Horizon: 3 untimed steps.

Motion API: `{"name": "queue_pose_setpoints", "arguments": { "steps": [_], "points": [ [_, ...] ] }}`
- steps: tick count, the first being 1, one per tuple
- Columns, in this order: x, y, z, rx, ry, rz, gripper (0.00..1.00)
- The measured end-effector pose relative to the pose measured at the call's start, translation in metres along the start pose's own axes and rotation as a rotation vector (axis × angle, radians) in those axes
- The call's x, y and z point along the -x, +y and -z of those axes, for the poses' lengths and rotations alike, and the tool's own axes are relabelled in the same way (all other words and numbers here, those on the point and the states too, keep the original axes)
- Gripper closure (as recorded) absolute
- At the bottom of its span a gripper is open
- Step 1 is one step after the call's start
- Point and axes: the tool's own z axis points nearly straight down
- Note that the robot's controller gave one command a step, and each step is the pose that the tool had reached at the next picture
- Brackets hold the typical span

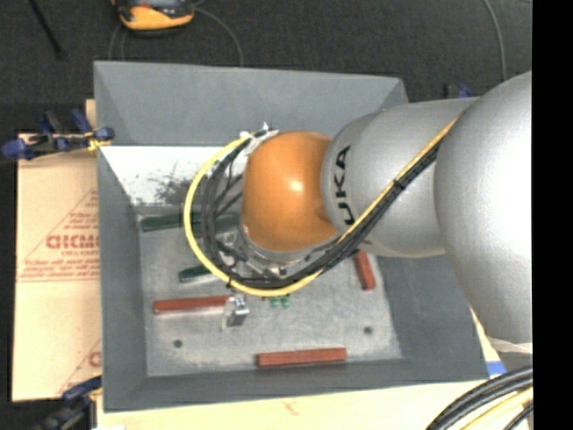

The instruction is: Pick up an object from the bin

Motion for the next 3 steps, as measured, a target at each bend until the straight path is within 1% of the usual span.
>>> {"name": "queue_pose_setpoints", "arguments": {
  "steps": [1, 2, 3],
  "points": [
    [0.009, 0.041, 0.005, -0.002, 0.008, 0.116, 0.0],
    [0.002, 0.05, -0.031, 0.001, 0.005, -0.038, 0.0],
    [0.009, 0.061, -0.073, 0.001, 0.006, -0.105, 0.0]
  ]
}}
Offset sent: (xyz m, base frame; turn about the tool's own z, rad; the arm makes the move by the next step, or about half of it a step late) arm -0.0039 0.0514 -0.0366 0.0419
